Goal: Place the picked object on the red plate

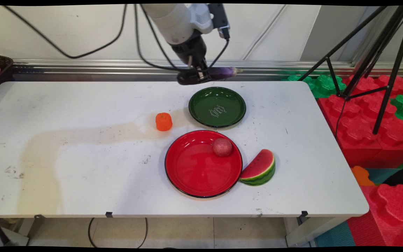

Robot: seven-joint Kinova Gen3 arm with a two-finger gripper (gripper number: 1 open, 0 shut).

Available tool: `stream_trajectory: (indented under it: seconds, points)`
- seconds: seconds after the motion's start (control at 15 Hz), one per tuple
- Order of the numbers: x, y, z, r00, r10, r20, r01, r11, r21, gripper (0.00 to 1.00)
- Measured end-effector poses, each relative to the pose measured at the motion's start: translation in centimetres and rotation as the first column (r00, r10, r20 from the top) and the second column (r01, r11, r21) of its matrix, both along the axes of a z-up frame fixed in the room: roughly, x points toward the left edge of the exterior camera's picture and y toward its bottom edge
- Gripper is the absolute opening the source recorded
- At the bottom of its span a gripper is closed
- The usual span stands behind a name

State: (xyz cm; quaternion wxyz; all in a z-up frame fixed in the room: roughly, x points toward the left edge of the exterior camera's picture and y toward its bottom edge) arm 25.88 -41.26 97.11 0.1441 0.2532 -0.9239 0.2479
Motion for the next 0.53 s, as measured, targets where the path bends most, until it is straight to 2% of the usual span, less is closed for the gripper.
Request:
stream_trajectory:
  seconds: [0.33,0.4,0.53]
  points:
    - [0.2,6.8,1.3,1.0,-0.029,-0.011,0.029,1.0,0.006,0.0]
    - [0.2,7.7,1.3,0.999,-0.031,-0.009,0.031,0.999,0.012,0.0]
    - [-0.1,11.2,1.2,0.999,-0.042,-0.003,0.042,0.998,0.038,0.0]
